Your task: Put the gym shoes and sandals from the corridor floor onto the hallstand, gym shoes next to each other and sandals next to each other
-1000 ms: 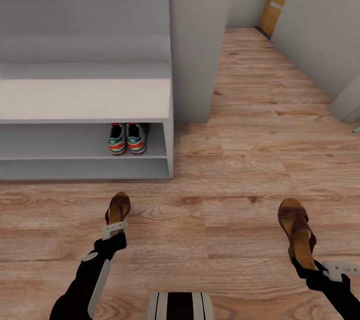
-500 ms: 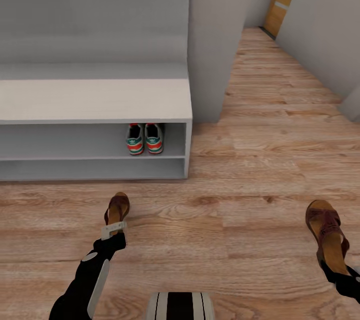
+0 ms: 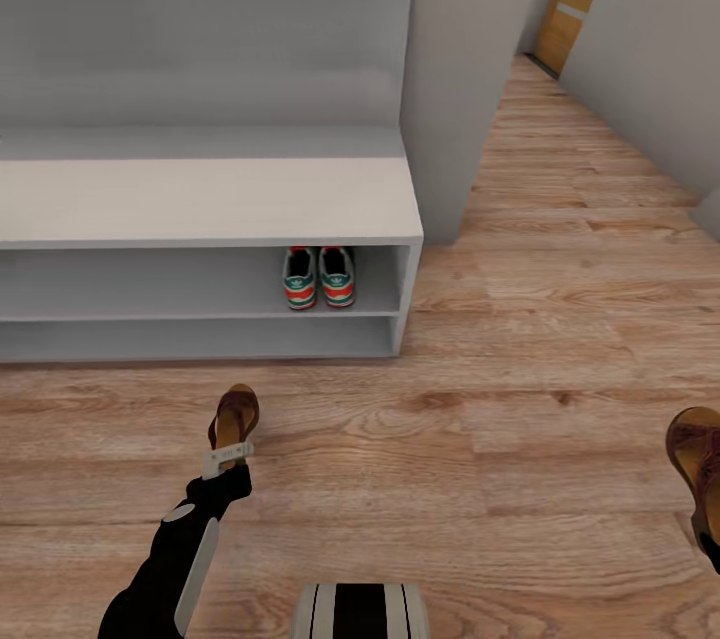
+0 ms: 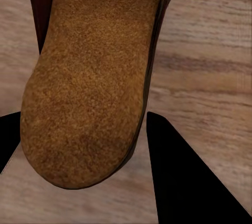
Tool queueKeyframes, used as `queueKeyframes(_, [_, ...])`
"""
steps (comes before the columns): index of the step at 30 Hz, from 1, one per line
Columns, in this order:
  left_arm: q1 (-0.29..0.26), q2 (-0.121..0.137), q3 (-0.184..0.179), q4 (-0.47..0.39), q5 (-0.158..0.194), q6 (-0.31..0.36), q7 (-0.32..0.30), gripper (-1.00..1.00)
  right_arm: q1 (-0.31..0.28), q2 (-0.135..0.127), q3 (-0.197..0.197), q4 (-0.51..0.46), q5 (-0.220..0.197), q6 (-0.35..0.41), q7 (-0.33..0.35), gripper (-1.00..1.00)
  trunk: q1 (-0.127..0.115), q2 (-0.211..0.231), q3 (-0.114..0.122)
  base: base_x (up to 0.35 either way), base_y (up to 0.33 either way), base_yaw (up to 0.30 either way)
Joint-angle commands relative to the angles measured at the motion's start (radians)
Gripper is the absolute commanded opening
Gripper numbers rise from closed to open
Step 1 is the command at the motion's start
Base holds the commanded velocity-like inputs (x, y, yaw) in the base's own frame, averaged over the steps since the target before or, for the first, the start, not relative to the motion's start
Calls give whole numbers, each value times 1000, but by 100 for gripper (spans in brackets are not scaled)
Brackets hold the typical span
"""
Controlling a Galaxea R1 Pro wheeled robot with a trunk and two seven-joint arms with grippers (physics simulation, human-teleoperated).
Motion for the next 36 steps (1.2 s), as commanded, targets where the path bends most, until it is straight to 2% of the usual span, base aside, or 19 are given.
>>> queueKeyframes(1, [0, 0, 0, 0, -4, 0, -2, -100, 0, -2, 1, 0, -3, 6, -1, -100, 0, 0, 0, 0, 78, 0])
queueKeyframes(15, [0, -1, -2, -3, -6, 6, 5, -100, 0, -11, 4, 1, -2, 13, -3, -100, 0, 0, 0, 0, 12, 0])
queueKeyframes(18, [-5, -1, -3, -22, -6, 47, 12, -100, 0, -10, 6, 1, -1, 12, -3, -100, 0, 0, 0, 0, 0, 0])
queueKeyframes(20, [-7, -1, -3, -51, -7, 87, 23, -100, 0, -10, 7, 1, -1, 12, -3, -100, 0, 0, 0, 0, 0, 0])
queueKeyframes(21, [1, -2, -6, -129, -9, 128, 48, -100, 0, -9, 7, 1, -1, 11, -3, -100, 0, 0, 0, 0, 0, 0])
queueKeyframes(28, [71, -2, -8, -280, -9, 163, 75, -100, 0, -6, 9, 2, 1, 9, -3, -100, 0, 0, 0, 0, 0, 0])
queueKeyframes(33, [106, 0, -8, -308, -11, 161, 76, -100, 0, -6, 9, 2, 1, 9, -3, -100, 0, 0, 0, 0, 0, 0])
queueKeyframes(36, [119, 4, -8, -310, -9, 138, 75, -100, 0, -5, 9, 2, 1, 9, -3, -100, 0, 0, 0, 0, 0, 0])
